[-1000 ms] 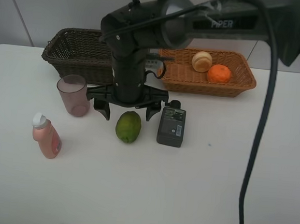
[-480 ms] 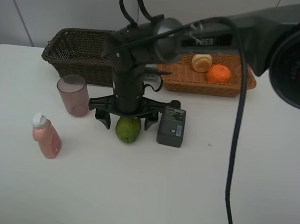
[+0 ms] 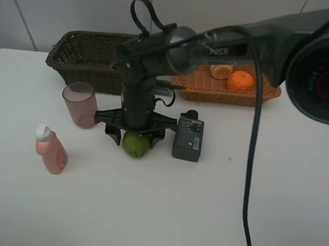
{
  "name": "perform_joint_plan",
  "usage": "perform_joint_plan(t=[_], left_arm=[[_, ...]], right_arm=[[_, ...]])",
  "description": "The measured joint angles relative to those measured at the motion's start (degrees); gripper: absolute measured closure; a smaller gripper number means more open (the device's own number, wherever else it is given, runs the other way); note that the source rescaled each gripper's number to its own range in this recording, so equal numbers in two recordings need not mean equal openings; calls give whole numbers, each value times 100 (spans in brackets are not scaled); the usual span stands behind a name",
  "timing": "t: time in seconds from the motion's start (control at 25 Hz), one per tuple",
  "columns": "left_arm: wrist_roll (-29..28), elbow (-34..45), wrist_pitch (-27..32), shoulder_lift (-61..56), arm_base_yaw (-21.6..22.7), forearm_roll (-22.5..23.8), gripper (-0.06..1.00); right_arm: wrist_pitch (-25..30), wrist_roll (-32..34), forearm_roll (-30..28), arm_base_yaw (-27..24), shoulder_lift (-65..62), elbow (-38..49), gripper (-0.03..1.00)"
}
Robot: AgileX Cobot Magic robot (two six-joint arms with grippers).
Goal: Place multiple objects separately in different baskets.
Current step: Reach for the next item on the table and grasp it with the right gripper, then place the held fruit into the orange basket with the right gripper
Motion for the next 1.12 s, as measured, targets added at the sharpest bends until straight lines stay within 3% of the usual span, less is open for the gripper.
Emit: perform_joint_plan(t=[0.92, 1.12], left_arm=[[0, 0, 0, 0, 0, 0, 2], [0, 0, 0, 0, 0, 0, 2]], right_arm=[[15, -11, 36, -45, 1, 0, 95], [202, -521, 35, -139, -217, -91, 95]])
